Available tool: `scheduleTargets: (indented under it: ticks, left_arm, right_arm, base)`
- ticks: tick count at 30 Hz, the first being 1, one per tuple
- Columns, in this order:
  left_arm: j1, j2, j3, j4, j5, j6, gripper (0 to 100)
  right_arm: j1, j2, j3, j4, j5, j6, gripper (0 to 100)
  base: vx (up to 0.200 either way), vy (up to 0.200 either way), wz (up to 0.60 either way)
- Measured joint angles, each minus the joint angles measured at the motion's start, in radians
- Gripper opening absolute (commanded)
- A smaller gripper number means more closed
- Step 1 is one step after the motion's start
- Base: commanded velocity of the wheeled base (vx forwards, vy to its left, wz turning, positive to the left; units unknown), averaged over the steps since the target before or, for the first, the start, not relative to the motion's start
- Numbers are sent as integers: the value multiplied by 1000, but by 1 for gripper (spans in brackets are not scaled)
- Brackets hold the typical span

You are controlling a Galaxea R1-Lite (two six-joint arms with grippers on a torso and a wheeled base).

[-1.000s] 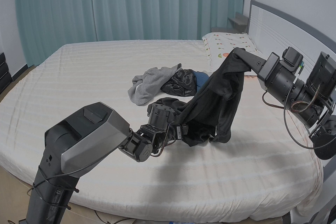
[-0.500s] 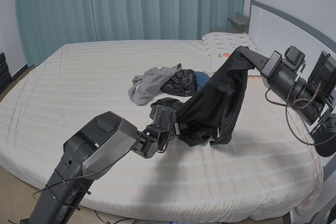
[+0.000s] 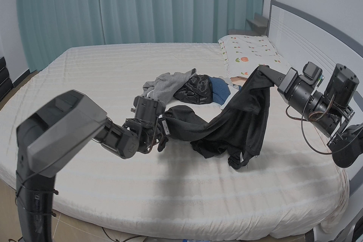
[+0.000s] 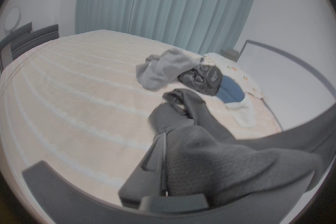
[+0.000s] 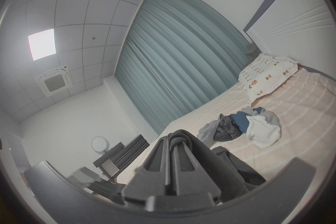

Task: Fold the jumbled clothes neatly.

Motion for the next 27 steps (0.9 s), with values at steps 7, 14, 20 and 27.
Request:
scheduleTargets:
  ticks: [7,14,20,27]
  left_arm:
    - [13,-294,180,24,-62,-69,0]
    - [21,-469,276,12,-87,-117,0]
    - [7,-519,374,-25,-94,-175,0]
    - [-36,-538,548,-130,-104,-226,0]
  right_arm:
    - [-5,71,-40,-96,-18,-1,0]
    - [3,96,-109,-156,-46,-3,0]
    - [22,118,18,-164,-63,-1,0]
    - [37,193,124,-175,-108,-1,0]
  base:
    - [0,0,0]
    - [0,0,0]
    - [0,0,0]
    - [0,0,0]
